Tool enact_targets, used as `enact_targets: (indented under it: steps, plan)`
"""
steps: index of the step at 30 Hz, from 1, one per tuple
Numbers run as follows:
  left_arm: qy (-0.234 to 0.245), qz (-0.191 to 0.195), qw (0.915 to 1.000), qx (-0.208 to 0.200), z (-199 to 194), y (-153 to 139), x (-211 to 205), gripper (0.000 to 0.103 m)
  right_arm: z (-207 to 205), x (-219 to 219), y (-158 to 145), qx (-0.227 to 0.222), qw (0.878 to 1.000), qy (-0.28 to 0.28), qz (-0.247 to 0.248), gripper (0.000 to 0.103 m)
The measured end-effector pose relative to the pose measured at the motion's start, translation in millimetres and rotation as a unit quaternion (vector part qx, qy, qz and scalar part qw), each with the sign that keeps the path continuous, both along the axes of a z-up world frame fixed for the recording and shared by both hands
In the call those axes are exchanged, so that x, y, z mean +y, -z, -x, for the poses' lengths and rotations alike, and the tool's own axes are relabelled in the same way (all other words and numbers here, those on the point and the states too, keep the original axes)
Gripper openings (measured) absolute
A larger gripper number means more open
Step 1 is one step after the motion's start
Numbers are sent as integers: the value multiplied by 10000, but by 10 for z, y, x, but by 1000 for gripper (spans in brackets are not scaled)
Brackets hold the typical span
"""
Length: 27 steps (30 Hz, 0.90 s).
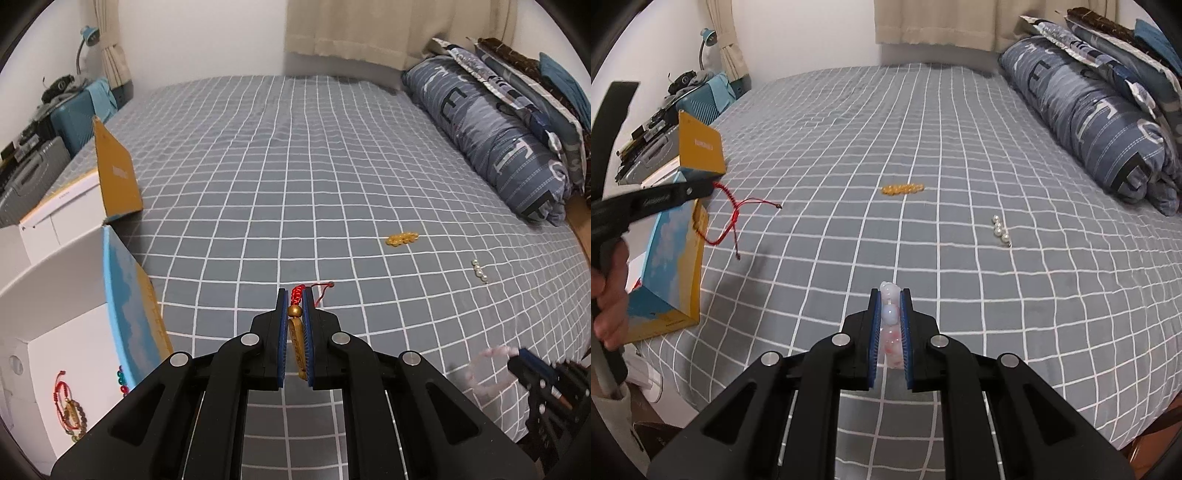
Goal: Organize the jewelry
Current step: 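Carry both bracelets over the white box with both tools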
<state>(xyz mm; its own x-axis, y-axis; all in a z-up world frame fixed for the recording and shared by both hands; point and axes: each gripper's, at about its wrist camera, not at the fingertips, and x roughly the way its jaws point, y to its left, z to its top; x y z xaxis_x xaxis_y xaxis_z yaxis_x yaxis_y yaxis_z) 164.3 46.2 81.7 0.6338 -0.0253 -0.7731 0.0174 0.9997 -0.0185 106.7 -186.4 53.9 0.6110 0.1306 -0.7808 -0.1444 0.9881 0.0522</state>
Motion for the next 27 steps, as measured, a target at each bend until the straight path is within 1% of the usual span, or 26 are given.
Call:
enact_targets:
  steps: [4,11,18,27]
  plan:
    - [38,8,9999,-153,128,-74,-16,7,-27,16,-88,-96,9999,45,-47,9]
    - [12,4,9994,-340,333,-191,8,7,-85,136,-240,-323,9994,62,68,9]
    - [-294,-68,9983,-505,552,-345,168,7,-152,337,-324,-381,9993,-61,22,9]
    - [-658,-47,9962,-577,777,-424,538,7,-196,715,-453,-488,9984,-278,-28,10]
